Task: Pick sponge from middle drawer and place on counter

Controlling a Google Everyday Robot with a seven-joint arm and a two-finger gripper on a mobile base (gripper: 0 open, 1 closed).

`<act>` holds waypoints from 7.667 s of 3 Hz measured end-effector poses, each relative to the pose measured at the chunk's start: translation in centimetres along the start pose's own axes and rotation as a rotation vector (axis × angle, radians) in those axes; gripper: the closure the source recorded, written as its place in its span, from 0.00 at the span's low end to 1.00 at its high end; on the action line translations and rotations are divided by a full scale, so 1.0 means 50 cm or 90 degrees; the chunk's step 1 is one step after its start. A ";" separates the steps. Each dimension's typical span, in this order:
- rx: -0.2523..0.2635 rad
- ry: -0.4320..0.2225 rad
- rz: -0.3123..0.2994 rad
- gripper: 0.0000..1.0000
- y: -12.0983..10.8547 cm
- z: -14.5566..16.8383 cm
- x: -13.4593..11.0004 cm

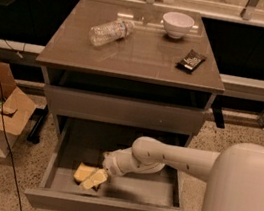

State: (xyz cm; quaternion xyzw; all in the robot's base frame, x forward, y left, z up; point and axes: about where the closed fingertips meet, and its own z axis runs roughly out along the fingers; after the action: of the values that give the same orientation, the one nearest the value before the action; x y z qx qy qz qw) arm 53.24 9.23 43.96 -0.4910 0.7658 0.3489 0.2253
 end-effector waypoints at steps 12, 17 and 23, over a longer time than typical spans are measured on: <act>0.039 -0.278 -0.209 1.00 0.032 -0.541 -0.337; 0.183 -0.257 -0.487 1.00 0.053 -0.810 -0.660; 0.305 -0.231 -0.402 0.19 -0.273 -0.851 -0.691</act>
Offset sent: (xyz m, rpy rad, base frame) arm 0.0403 0.0257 -0.0695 -0.0527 -0.0559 -0.1275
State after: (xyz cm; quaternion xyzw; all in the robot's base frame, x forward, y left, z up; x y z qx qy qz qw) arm 79.92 -6.09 91.34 -0.5659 0.5854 0.1556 0.5593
